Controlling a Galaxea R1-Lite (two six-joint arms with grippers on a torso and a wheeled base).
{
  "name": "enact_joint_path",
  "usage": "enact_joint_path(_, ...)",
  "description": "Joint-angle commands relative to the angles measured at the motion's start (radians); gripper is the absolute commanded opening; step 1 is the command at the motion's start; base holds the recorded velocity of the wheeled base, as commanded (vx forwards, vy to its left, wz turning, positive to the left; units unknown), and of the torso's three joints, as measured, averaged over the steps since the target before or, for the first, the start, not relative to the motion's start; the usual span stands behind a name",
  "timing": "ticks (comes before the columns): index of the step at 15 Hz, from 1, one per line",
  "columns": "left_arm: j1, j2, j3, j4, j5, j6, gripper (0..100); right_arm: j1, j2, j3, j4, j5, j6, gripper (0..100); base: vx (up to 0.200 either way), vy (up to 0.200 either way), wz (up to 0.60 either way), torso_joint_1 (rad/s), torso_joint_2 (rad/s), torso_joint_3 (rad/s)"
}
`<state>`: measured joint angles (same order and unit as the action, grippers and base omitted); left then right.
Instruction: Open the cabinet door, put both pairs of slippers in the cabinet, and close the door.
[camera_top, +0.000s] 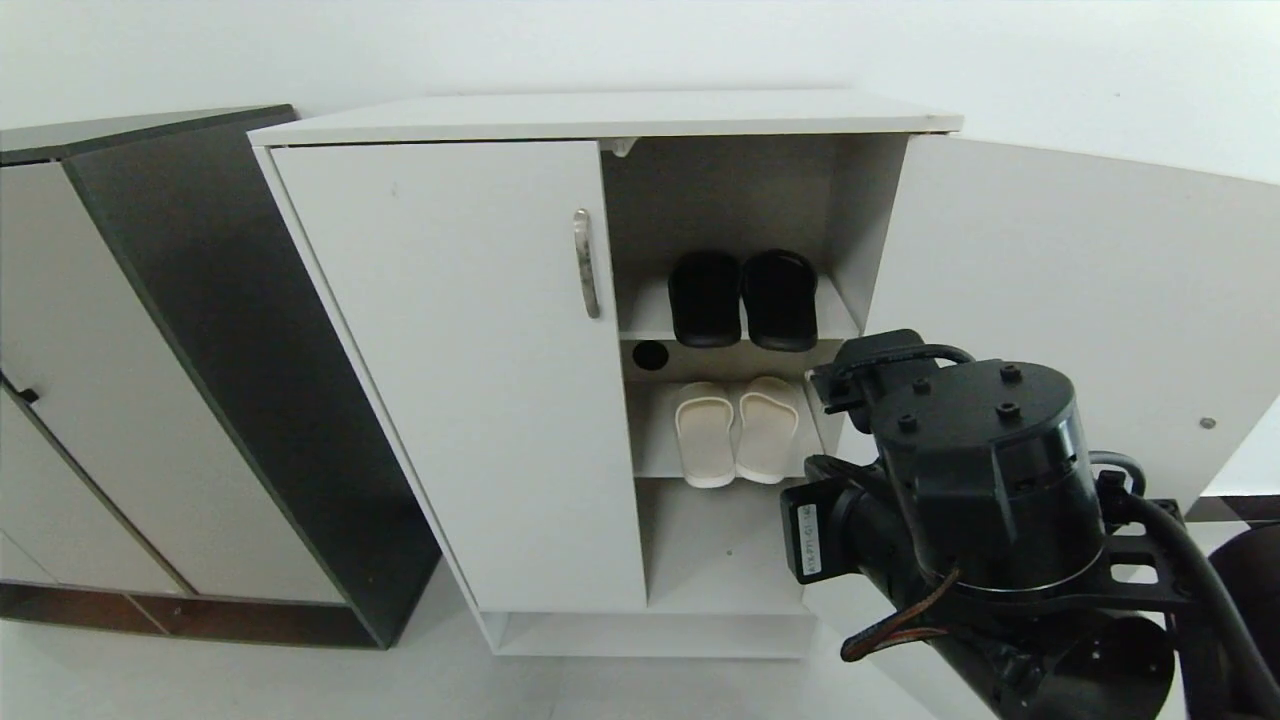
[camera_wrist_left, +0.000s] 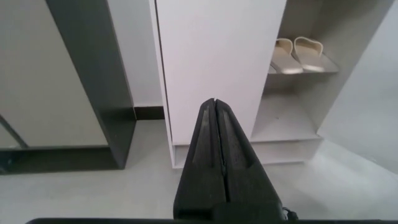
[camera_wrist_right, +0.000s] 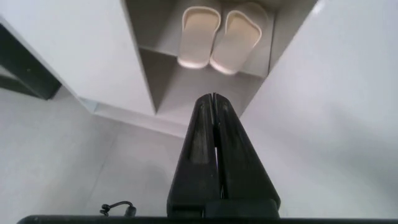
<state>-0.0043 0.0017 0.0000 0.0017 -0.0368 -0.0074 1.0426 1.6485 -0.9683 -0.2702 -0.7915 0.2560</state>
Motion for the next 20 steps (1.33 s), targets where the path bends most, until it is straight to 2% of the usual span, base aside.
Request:
enact_joint_path(1,0.000,0.000,0.000,0.000,0.000,0.000,0,-0.001,-0.006,0.003,0.000,0.000,0.000,0,-0.200,0.000,0.00,0.007,0.02,-0.002)
enact_joint_path(6,0.000,0.000,0.000,0.000,0.000,-0.003,0,-0.006,-0.006,0.008,0.000,0.000,0.000,0,-0.200,0.000,0.00,0.004,0.00,0.001)
enact_joint_path(16,0.000,0.000,0.000,0.000,0.002,-0.003,0,-0.006,0.001,0.023,-0.027,0.000,0.000,0,0.000,0.000,0.00,0.000,0.00,0.000)
enact_joint_path(20,0.000,0.000,0.000,0.000,0.002,-0.003,0,-0.006,0.007,0.023,-0.027,0.001,0.000,0,0.000,0.000,0.00,0.018,-0.22,-0.308)
